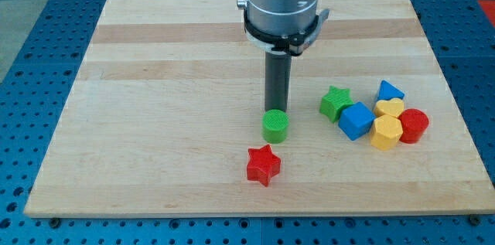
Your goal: Place the green circle to the top left of the red star
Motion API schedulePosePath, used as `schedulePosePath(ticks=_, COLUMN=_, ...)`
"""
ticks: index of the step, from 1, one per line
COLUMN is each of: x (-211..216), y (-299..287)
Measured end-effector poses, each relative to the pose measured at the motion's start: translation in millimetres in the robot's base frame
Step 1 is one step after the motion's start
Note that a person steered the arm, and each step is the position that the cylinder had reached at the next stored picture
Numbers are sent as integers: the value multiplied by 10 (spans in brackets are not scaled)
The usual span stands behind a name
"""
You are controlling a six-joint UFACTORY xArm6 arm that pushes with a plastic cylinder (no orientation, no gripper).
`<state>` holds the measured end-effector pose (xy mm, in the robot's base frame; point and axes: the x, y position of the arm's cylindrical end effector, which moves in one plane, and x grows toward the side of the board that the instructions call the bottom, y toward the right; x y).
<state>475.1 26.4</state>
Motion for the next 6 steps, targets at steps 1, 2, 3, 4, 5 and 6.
schedulePosePath(ticks=1, x=-93, y=481)
schedulePosePath(ticks=2, x=145, y=476)
schedulePosePath(ticks=3, x=270, y=-76)
schedulePosePath(ticks=4, x=386, y=-18)
schedulePosePath(ticks=5, x=1, y=506)
schedulePosePath(ticks=6, x=-408, y=593)
